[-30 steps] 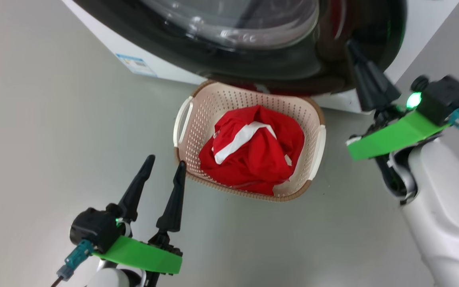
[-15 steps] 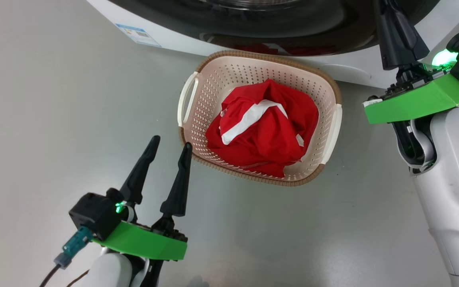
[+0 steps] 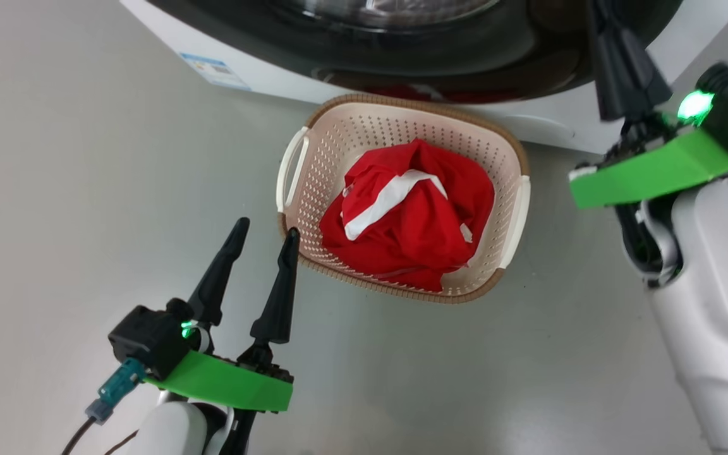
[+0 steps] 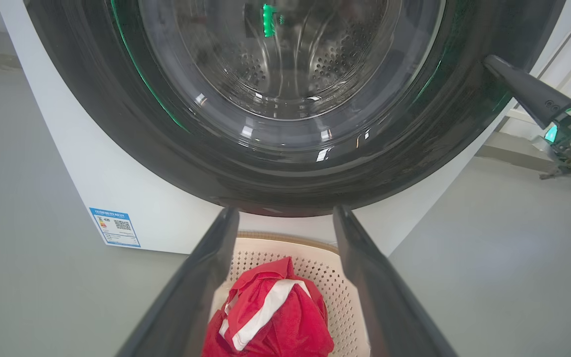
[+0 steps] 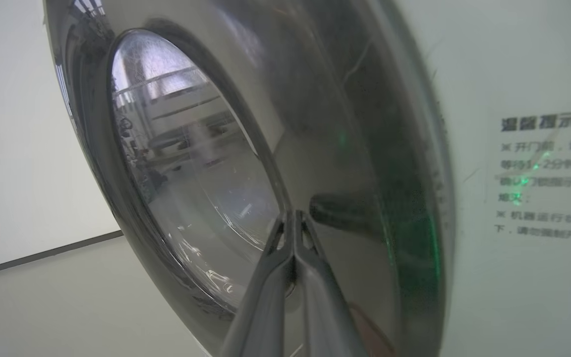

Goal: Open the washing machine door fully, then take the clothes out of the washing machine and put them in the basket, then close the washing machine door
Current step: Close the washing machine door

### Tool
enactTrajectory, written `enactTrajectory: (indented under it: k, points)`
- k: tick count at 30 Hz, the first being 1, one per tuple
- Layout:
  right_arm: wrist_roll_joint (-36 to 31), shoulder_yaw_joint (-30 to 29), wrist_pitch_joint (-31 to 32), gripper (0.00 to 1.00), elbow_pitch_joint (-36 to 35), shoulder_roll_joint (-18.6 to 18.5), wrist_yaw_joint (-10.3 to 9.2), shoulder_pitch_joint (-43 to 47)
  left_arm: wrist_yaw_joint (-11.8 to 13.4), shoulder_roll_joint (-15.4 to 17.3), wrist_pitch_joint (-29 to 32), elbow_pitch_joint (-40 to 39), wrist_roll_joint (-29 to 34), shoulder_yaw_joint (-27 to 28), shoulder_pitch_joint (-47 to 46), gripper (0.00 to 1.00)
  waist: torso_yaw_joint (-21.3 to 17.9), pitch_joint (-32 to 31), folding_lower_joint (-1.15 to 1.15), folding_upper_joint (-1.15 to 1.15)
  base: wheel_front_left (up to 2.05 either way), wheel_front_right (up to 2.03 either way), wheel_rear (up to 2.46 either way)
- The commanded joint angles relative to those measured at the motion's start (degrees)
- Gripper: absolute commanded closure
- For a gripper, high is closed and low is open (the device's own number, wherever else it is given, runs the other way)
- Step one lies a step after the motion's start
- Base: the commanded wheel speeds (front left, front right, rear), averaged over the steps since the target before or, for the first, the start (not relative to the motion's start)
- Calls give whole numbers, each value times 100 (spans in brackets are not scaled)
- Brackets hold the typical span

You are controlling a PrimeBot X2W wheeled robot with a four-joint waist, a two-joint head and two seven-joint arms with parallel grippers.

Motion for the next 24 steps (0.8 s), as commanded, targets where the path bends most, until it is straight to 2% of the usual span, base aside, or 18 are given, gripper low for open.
enactTrajectory:
  k: [1, 2, 3, 4, 24]
  points:
    - [-50, 132, -31, 56, -161, 98, -6, 237, -32, 105, -45, -81, 74, 224, 39, 0, -91, -131, 0, 0, 0, 0, 0]
    - [-51, 161, -31, 40, -157, 96, -6, 304, -32, 105, -45, -60, 93, 245, 53, 0, -118, -172, 0, 0, 0, 0, 0]
    - [-51, 181, -31, 4, -157, 95, -6, 368, -32, 105, -45, -40, 109, 268, 66, 0, -146, -214, 0, 0, 0, 0, 0]
    - [-41, 189, -31, 0, -154, 100, -6, 434, -32, 105, -45, -21, 128, 290, 79, 0, -175, -261, 0, 0, 0, 0, 0]
    - [-27, -5, -31, 0, -124, 147, -6, 2006, -32, 105, -45, 176, 593, 736, 483, 0, -827, -1156, 0, 0, 0, 0, 0]
